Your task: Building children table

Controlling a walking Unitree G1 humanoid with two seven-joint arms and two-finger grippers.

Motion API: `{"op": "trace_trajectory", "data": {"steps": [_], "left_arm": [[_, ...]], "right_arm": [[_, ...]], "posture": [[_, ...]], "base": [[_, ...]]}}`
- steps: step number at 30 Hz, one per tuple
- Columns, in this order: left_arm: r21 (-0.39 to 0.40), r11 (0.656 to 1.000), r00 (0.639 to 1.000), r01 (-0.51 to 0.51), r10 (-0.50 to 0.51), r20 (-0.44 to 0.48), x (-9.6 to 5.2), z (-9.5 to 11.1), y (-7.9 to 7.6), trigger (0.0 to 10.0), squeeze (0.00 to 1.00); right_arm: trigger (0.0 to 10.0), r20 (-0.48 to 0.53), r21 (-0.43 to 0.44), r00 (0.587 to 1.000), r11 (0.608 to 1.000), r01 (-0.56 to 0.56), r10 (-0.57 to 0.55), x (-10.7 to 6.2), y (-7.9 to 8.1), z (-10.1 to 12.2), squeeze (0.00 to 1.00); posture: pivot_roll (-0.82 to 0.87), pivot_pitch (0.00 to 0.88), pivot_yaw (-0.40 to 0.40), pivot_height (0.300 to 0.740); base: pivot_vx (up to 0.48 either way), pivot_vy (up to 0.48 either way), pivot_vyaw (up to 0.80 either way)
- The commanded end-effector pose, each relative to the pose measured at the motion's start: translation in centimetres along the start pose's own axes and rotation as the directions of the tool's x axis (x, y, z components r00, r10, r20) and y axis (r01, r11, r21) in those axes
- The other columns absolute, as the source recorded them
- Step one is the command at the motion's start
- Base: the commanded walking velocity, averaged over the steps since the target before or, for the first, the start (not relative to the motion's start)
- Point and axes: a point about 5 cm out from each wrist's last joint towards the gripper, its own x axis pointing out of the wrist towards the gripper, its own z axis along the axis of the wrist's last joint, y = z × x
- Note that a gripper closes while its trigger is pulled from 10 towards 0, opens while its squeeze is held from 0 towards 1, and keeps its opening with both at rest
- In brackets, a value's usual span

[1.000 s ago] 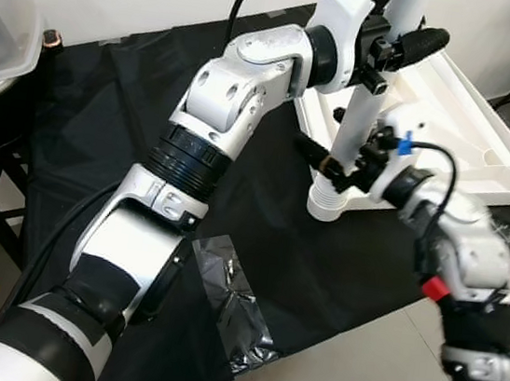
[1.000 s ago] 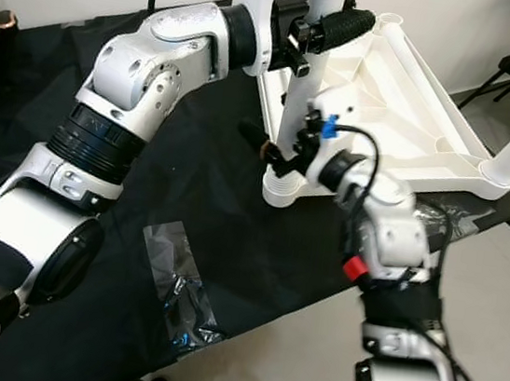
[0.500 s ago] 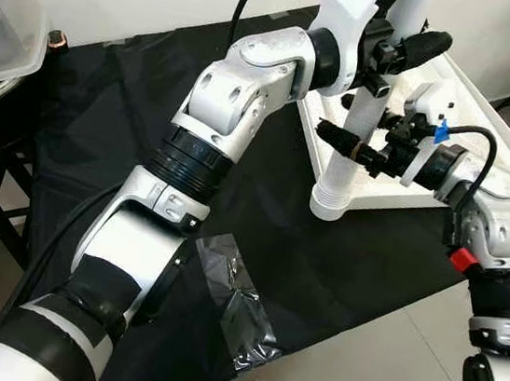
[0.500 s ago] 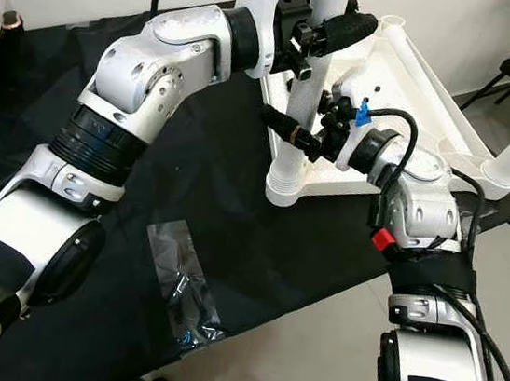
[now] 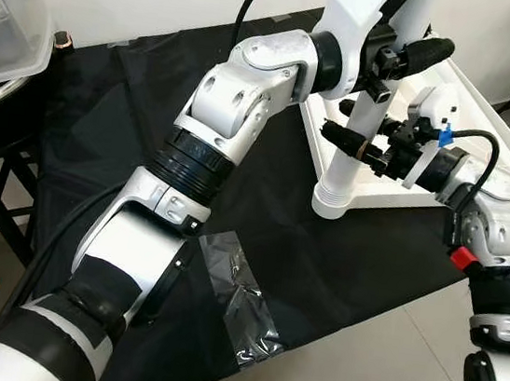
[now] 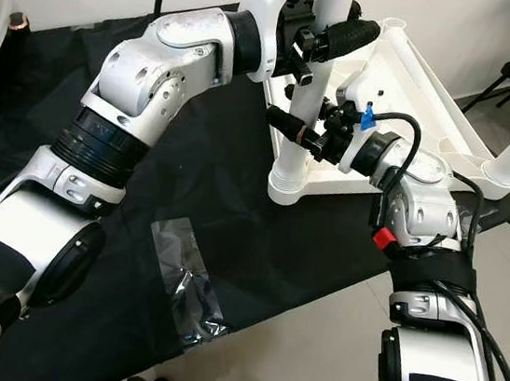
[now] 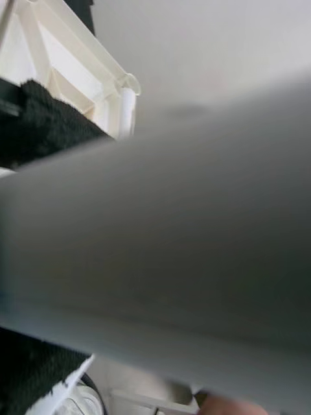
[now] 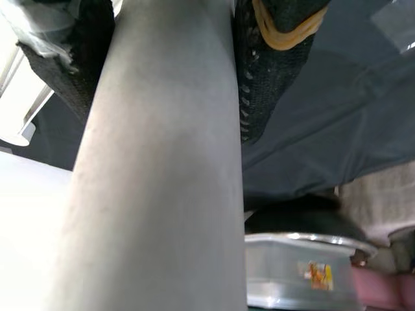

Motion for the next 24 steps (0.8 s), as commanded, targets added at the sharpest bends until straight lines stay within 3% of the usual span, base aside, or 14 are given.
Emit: {"op": "trace_trajectory", "data": {"steps": [1, 5, 11, 15, 20, 22, 23, 24], "left_arm": [[0.008, 1.0, 1.0, -0.014, 0.014, -0.014, -0.3, -0.4, 0.3, 10.0, 1.0], [0.003, 1.0, 1.0, -0.027, 0.027, -0.009, -0.6, -0.3, 0.6, 10.0, 1.0], [-0.02, 0.997, 0.997, -0.081, 0.08, -0.012, -2.9, -1.1, 1.9, 10.0, 1.0], [-0.089, 0.987, 0.991, -0.136, 0.135, -0.023, -7.0, -3.2, 2.9, 10.0, 1.0], [-0.109, 0.978, 0.983, -0.178, 0.174, -0.051, -8.5, -4.4, 3.1, 10.0, 1.0], [-0.123, 0.955, 0.96, -0.271, 0.258, -0.111, -10.7, -6.5, 3.5, 10.0, 1.0], [-0.123, 0.955, 0.96, -0.271, 0.258, -0.111, -10.7, -6.5, 3.5, 10.0, 1.0], [-0.13, 0.936, 0.941, -0.326, 0.307, -0.145, -11.9, -7.5, 3.5, 10.0, 1.0]], "right_arm": [[0.0, -0.027, 0.016, 0.998, 0.999, 0.052, -0.051, 0.0, -0.3, -0.7, 0.0], [0.0, -0.029, 0.058, 0.993, 0.992, 0.113, -0.112, -0.1, -0.6, -1.2, 0.0], [0.0, -0.056, 0.149, 0.967, 0.956, 0.255, -0.249, -0.7, -0.9, -2.6, 0.0], [0.0, -0.084, 0.185, 0.954, 0.937, 0.298, -0.287, -1.3, -0.6, -3.8, 0.0], [0.0, -0.087, 0.185, 0.955, 0.938, 0.295, -0.283, -1.4, -0.5, -3.9, 0.0], [0.0, -0.091, 0.186, 0.957, 0.939, 0.289, -0.277, -1.3, -0.2, -3.9, 0.0], [0.0, -0.091, 0.186, 0.957, 0.939, 0.289, -0.277, -1.3, -0.2, -3.9, 0.0], [0.0, -0.1, 0.191, 0.956, 0.938, 0.29, -0.275, -1.1, 0.2, -4.2, 0.0]], "posture": [[-0.02, 0.18, 0.09, 0.74], [-0.02, 0.182, 0.091, 0.74], [-0.02, 0.189, 0.093, 0.74], [-0.01, 0.206, 0.091, 0.74], [-0.01, 0.211, 0.089, 0.74], [-0.01, 0.219, 0.085, 0.74], [-0.01, 0.219, 0.085, 0.74], [-0.01, 0.222, 0.083, 0.74]], "base": [[0.0, 0.0, 0.0], [0.0, 0.0, 0.0], [0.0, 0.0, 0.0], [0.0, 0.0, 0.0], [0.0, 0.0, 0.0], [0.0, 0.0, 0.0], [0.0, 0.0, 0.0], [0.0, 0.0, 0.0]]}}
